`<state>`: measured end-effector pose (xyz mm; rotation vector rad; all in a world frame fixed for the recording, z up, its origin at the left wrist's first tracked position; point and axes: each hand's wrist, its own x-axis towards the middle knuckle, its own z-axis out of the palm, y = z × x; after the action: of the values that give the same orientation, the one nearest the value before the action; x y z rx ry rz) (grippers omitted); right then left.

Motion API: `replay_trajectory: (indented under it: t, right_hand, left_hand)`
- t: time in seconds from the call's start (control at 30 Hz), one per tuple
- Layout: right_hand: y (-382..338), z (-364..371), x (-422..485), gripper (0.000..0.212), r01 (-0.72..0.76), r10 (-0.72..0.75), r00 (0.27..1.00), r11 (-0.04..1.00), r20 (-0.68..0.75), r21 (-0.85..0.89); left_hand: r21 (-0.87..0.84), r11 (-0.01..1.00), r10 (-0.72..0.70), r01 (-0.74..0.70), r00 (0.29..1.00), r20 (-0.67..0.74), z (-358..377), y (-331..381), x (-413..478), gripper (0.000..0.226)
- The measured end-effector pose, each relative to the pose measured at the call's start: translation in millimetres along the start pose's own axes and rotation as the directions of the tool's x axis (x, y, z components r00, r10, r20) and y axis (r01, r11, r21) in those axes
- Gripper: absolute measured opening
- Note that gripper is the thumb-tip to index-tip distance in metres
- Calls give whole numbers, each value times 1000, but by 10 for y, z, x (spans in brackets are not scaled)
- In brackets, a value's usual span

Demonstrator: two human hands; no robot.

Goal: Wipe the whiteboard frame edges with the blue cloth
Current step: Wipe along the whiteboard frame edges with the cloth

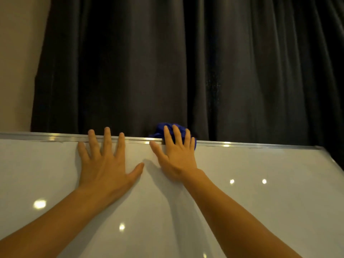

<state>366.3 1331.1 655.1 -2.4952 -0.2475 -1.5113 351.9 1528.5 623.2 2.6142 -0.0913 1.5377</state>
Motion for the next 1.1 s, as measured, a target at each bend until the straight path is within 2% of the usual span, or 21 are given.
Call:
replay_trajectory:
  t: [0.1,0.17,0.37,0.5,0.57,0.63,0.7,0.77,0.8,0.87,0.97,1.03,1.1]
  right_hand:
    - [-229,175,-3,86,136,-136,991,991,1,-10]
    - [-117,171,4,84,144,-144,989,989,-15,-22]
    - [433,-120,-57,87,-113,113,994,994,-3,-17]
    - [195,89,-36,83,61,-61,998,998,3,13]
    - [314,74,-13,80,102,-102,995,995,13,-13]
    - [676,-63,-7,81,56,-55,998,996,23,-74]
    - [1102,-248,-32,84,-56,61,997,994,49,-98]
    - [1387,-360,-56,87,-150,154,986,986,56,-72]
    - [1417,-347,-49,90,-151,153,987,987,51,-46]
    - [1350,-236,-19,93,-55,55,998,998,29,-10]
    - [1429,-136,-18,84,140,-139,990,988,24,-57]
    - [1816,-242,-20,81,188,-186,982,980,27,-68]
    - [2288,-400,-46,82,170,-169,985,983,31,-65]
  left_hand:
    - [11,1000,0,0,1000,-2,50,147,96,107]
    - [24,1000,6,-6,1000,-4,69,185,126,109]
    - [-28,997,79,-78,996,29,127,352,94,109]
    - [7,994,108,-108,993,51,195,675,158,115]
    - [35,995,87,-88,995,43,217,713,191,116]
    - [22,997,77,-78,996,47,252,732,195,119]
    - [14,995,96,-97,993,62,280,763,182,122]
    - [15,995,102,-103,993,58,303,867,174,121]
    - [8,996,94,-94,994,57,304,944,177,121]
    - [-5,998,65,-65,996,65,306,1139,180,120]
    - [21,999,25,-27,997,70,344,1528,177,120]
    - [40,999,9,-12,997,79,396,1832,156,121]
    - [40,999,4,-8,996,94,456,2071,122,121]
